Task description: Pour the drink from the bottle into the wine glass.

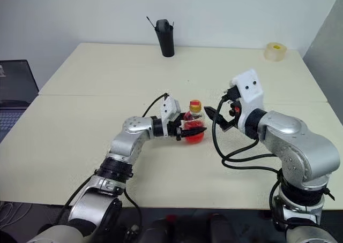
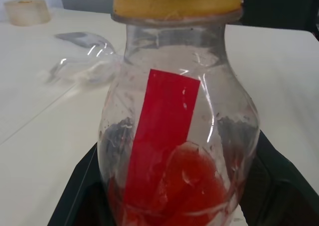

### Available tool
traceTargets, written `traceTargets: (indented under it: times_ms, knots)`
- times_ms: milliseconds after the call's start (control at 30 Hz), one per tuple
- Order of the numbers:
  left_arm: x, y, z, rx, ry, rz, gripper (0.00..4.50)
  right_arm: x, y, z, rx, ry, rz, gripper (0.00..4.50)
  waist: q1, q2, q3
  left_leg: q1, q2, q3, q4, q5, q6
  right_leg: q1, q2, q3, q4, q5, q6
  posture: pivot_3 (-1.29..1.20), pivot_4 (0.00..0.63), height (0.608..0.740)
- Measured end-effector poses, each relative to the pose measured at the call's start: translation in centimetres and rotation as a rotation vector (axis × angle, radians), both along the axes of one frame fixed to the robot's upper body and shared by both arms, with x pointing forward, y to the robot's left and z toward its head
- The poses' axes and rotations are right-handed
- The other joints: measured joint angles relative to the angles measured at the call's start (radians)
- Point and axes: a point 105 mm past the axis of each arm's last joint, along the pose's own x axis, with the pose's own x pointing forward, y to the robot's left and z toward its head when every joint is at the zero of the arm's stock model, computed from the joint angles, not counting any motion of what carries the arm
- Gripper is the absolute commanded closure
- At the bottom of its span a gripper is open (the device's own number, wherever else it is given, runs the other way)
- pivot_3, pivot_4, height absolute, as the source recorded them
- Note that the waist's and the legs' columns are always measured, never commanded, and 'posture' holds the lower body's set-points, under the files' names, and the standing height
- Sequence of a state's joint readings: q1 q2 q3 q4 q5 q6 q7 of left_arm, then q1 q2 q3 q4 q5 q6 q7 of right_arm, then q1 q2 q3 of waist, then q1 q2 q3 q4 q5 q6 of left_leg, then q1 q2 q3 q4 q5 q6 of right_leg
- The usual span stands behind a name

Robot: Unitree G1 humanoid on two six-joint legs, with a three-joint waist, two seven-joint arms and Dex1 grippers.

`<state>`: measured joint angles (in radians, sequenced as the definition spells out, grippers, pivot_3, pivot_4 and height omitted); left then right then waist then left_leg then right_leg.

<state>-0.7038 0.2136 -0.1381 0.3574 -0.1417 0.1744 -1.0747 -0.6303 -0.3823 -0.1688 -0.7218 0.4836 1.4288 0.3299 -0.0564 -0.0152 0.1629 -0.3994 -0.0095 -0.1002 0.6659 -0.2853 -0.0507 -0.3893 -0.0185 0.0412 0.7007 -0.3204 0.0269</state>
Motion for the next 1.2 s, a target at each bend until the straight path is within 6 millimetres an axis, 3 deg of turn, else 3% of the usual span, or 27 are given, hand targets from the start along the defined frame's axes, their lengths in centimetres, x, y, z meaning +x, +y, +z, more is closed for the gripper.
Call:
traceTargets:
  times_ms: [133,167,300,833,867,933,1067,1200]
  knots:
    - [-0.3,-0.7,0.5,0.0,-0.036,-0.006,2.04,-0.9,0.9,-0.2,0.028,0.0,0.014,0.0,0.0,0.0,0.0,0.0,0.0,0.0,0.0,0.0,0.0,0.0,0.0,0.0,0.0,0.0,0.0,0.0,0.15,0.74]
    - [-0.3,-1.0,0.2,-0.011,-0.033,0.02,2.04,-1.2,1.3,0.0,0.104,-0.002,-0.002,0.0,-0.001,0.001,0.0,0.0,0.0,0.0,0.0,0.0,0.0,0.0,0.0,0.0,0.001,0.0,0.0,0.0,0.15,0.74]
    - [-1.5,-2.9,-1.1,-0.027,0.0,-0.004,2.04,-1.8,2.0,0.0,0.127,-0.008,-0.018,0.0,0.0,0.002,-0.001,0.0,-0.001,0.0,0.0,0.0,0.0,0.0,0.0,0.001,0.0,0.0,0.0,0.0,0.15,0.74]
    - [-1.6,-3.4,-0.7,-0.041,-0.034,-0.002,2.05,-1.4,1.7,-1.6,0.109,0.036,-0.098,0.0,-0.001,0.002,-0.001,0.001,0.0,0.0,0.0,0.0,0.001,0.0,0.0,0.0,0.0,0.0,0.0,0.0,0.15,0.74]
    - [-1.6,-3.4,-0.7,-0.042,-0.034,-0.002,2.05,-1.4,1.7,-1.5,0.111,0.036,-0.099,0.37,-0.001,0.002,-0.001,0.0,-0.001,0.001,0.0,0.0,0.001,0.0,0.0,0.001,0.0,0.0,0.0,0.0,0.15,0.74]
    - [-1.5,-3.4,-0.6,-0.042,-0.034,0.001,2.05,-1.4,1.7,-1.5,0.114,0.034,-0.103,0.38,-0.001,0.002,-0.001,0.0,-0.001,0.0,0.0,0.0,0.001,0.0,0.0,0.001,0.0,0.0,0.0,0.0,0.15,0.74]
    - [-1.4,-3.4,-0.6,-0.045,-0.036,0.012,2.05,-1.3,1.7,-1.5,0.119,0.03,-0.106,1.33,-0.001,0.002,-0.001,0.0,0.0,0.0,0.0,0.0,0.001,0.0,0.0,0.0,0.0,0.0,0.0,0.0,0.15,0.74]
    - [-1.4,-3.4,-0.6,-0.046,-0.036,0.018,2.05,-1.3,1.8,-1.5,0.126,0.034,-0.104,1.34,-0.001,0.002,-0.001,0.0,-0.001,0.0,0.0,0.0,0.001,0.0,0.0,0.001,0.0,0.0,0.0,0.0,0.15,0.74]
